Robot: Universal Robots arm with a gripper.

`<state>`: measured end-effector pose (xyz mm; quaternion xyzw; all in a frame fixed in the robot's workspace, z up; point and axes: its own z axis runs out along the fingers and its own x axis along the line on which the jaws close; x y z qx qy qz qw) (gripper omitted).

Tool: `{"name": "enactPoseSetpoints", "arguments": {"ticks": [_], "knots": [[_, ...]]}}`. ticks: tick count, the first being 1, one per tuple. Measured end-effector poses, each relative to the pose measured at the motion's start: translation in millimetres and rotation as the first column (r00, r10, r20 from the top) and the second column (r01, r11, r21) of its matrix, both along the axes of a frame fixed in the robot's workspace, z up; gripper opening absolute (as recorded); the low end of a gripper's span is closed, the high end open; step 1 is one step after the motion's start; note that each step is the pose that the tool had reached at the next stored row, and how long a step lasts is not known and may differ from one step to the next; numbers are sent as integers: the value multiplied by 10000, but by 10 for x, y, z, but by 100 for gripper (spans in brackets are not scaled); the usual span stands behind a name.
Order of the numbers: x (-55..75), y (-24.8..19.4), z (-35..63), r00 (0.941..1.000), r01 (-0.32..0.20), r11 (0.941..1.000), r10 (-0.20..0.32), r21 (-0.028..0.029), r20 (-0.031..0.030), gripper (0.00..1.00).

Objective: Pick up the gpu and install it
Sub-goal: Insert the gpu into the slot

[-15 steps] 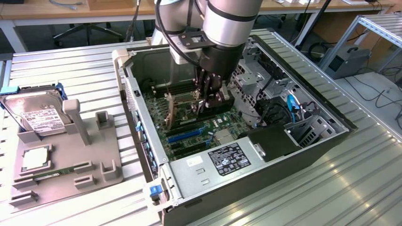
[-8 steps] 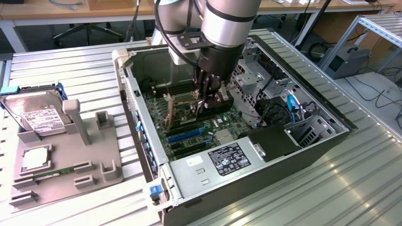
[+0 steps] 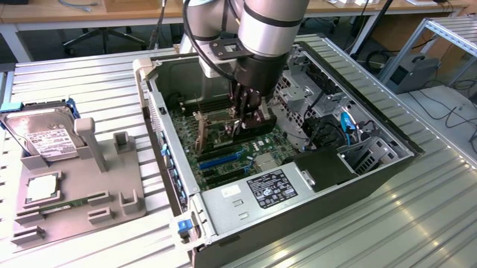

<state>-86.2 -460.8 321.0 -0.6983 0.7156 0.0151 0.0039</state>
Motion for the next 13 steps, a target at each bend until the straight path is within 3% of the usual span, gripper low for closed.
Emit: {"name": "enactPoseSetpoints", "arguments": {"ticks": [13], "knots": [[-13, 0, -33, 10000, 0, 10000, 0, -2, -1, 27]]}}
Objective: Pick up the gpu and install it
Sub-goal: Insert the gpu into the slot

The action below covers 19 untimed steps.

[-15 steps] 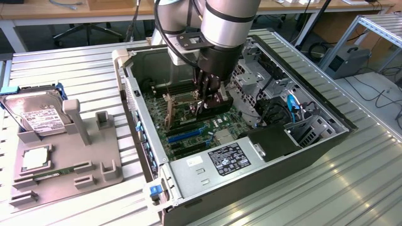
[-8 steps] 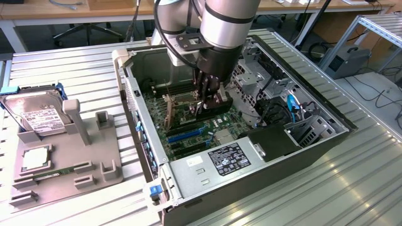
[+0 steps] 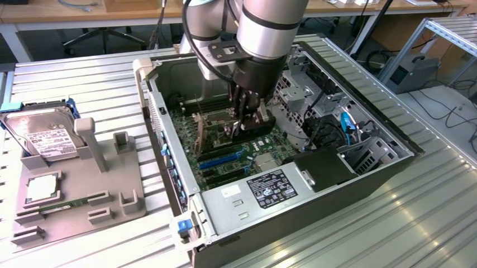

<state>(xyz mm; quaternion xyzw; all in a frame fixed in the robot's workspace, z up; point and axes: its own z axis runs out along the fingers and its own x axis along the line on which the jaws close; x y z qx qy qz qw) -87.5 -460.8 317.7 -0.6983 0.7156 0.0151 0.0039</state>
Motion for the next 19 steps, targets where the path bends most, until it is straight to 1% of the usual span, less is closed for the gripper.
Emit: {"name": "enactPoseSetpoints", "arguments": {"ticks": [16, 19], "knots": [[-7, 0, -39, 10000, -1, 10000, 1, 1, 0, 27], [-8, 0, -65, 10000, 0, 10000, 0, 1, 0, 27]]}}
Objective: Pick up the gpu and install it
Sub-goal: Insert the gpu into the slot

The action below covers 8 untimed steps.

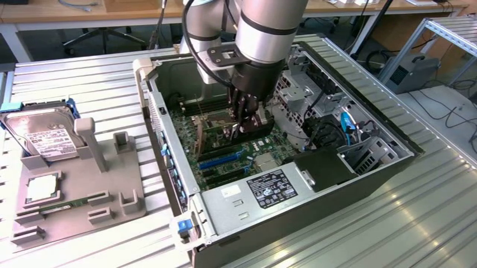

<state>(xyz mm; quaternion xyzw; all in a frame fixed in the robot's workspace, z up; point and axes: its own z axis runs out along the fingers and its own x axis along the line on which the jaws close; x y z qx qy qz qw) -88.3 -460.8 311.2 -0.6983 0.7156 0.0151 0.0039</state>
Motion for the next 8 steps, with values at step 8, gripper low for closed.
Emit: {"name": "enactPoseSetpoints", "arguments": {"ticks": [8], "knots": [[0, 0, -15, 10000, -1, 10000, 1, -1, 0, 27]]}}
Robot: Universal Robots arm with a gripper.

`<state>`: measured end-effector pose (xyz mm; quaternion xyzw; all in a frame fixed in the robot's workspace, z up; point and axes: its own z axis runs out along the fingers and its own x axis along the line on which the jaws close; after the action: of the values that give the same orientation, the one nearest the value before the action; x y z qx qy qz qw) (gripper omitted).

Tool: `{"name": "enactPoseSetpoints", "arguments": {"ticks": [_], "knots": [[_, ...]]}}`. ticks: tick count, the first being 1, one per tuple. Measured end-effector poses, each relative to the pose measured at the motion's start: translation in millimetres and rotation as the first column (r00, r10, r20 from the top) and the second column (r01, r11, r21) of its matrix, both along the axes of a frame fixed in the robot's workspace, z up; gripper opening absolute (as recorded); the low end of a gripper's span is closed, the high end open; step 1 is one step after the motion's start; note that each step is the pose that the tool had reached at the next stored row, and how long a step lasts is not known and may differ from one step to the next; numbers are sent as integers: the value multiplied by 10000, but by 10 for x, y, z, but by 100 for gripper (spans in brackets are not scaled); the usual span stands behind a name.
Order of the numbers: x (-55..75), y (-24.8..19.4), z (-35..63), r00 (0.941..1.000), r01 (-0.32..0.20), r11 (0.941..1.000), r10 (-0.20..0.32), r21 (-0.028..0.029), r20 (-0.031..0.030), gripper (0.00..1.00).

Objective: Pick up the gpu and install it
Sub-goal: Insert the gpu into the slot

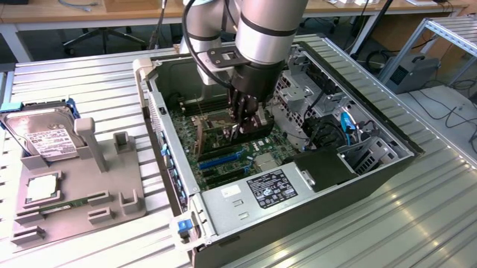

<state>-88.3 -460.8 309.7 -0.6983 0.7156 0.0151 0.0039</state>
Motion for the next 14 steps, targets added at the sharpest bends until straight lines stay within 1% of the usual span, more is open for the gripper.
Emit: {"name": "enactPoseSetpoints", "arguments": {"ticks": [14], "knots": [[0, 0, -34, 10000, 0, 10000, 0, 0, 0, 27]]}}
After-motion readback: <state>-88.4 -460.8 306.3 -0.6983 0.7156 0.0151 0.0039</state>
